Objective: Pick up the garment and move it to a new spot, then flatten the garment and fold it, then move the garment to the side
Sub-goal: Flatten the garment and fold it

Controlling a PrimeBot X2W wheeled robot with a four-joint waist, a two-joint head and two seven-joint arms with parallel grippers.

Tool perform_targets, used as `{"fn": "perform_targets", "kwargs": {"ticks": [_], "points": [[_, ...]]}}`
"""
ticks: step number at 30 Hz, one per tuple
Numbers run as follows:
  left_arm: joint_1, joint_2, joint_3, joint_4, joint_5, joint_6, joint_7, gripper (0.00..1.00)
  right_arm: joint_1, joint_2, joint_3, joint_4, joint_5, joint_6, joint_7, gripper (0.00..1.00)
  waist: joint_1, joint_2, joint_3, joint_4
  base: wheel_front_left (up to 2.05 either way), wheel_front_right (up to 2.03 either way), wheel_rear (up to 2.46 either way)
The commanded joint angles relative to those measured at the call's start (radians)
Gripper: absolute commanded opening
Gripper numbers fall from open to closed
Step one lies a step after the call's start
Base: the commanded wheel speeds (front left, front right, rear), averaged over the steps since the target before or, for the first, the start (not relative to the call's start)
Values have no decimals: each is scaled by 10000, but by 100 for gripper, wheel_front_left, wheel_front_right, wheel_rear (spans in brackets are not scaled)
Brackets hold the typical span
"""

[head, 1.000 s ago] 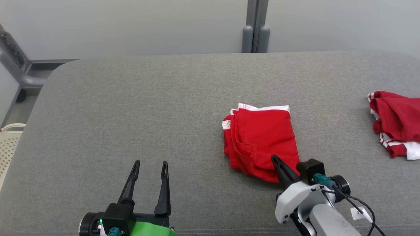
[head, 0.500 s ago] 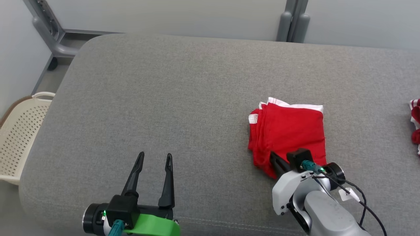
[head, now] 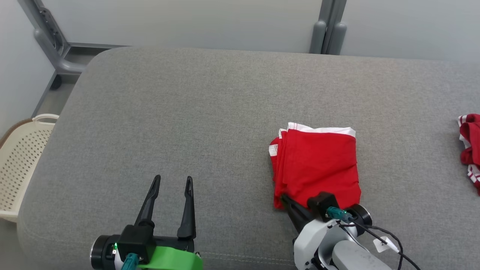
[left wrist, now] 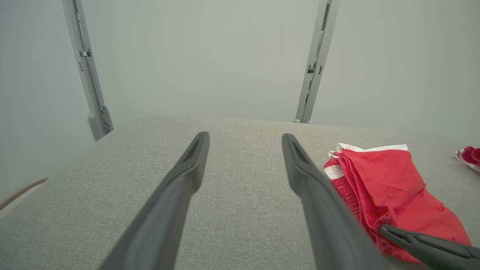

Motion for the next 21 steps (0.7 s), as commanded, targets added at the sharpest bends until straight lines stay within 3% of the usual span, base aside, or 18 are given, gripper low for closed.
{"fn": "perform_targets", "kwargs": {"ticks": [1,4,5,7,9,15,21], "points": [[111,14,56,-43,68,44,1,100,187,-146,-192,-426,23,-6,-31,0,0,0,-133,-201,0,0,0],[194,14,87,-68,78,46,1,100,269,-209,-541,-1007,-99,-6,-31,3,0,0,-202,-377,0,0,0],[233,14,100,-66,80,36,1,100,340,-245,-768,-1326,-180,-6,-31,21,0,0,-243,-481,0,0,0],[275,14,165,-79,46,52,1,100,520,-339,-1324,-1932,-393,-6,-31,35,0,0,-336,-716,0,0,0],[279,14,229,-83,-33,57,1,100,721,-372,-1995,-2510,-591,-6,-31,100,0,0,-413,-965,0,0,0],[202,14,442,68,-129,135,1,100,1427,-271,-3761,-3823,-1048,-6,-31,100,0,0,-611,-1639,0,0,0],[327,14,602,386,-433,225,1,100,2220,-227,-4693,-4703,-1226,-6,-29,100,0,0,-864,-2150,0,0,0]]}}
